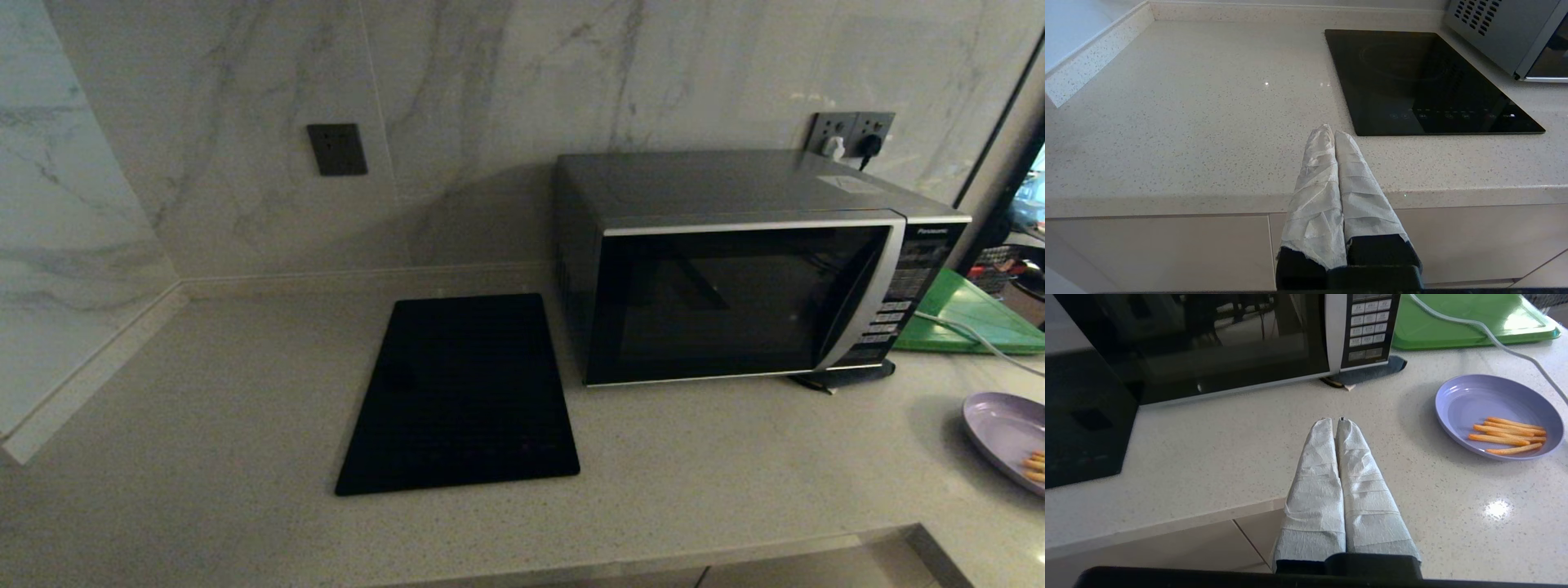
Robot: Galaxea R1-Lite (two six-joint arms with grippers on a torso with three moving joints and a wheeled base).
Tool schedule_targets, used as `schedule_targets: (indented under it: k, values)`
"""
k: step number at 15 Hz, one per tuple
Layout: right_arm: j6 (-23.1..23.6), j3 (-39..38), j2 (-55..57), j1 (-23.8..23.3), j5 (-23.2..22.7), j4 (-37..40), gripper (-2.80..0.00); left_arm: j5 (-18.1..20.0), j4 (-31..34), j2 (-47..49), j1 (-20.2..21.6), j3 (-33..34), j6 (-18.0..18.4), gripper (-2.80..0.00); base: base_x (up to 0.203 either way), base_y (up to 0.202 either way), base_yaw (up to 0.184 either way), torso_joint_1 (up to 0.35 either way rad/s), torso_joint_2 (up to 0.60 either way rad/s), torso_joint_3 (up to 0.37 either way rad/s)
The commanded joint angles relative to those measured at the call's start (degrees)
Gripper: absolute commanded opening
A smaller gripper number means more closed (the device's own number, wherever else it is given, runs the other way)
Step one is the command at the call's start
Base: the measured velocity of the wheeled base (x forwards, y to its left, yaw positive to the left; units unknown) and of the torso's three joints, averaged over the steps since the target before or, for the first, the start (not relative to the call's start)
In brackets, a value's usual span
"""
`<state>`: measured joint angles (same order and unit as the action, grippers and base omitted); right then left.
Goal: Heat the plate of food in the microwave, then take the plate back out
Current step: Open the microwave oven
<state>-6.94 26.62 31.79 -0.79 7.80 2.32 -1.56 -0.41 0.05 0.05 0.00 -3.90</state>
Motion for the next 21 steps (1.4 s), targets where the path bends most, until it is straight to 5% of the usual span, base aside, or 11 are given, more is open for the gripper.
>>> schedule_targets:
  k: [1,4,7,16,21]
  values:
    - [0.21,1.20,3.87,0.00,0.06,0.03,-2.80,-0.02,-0.02,0.04,0.04,-0.05,-0.05,-2.80,0.000,0.000,0.000,0.000,0.00,0.000]
    - [2.70,0.72,4.97,-0.18,1.87,0.40,-2.80,-0.02,-0.02,0.04,-0.02,0.00,-0.05,-2.80,0.000,0.000,0.000,0.000,0.00,0.000]
    - [6.32,0.48,5.34,-0.59,17.70,0.15,-2.80,-0.02,-0.02,0.04,-0.05,0.00,-0.05,-2.80,0.000,0.000,0.000,0.000,0.00,0.000]
    - [6.46,4.35,20.83,-0.55,22.30,-4.60,-2.80,-0.02,-0.02,0.04,0.03,0.00,-0.05,-2.80,0.000,0.000,0.000,0.000,0.00,0.000]
    - [3.71,5.01,40.41,6.73,21.35,-27.26,-2.80,-0.02,-0.02,0.04,0.03,0.00,-0.05,-2.80,0.000,0.000,0.000,0.000,0.00,0.000]
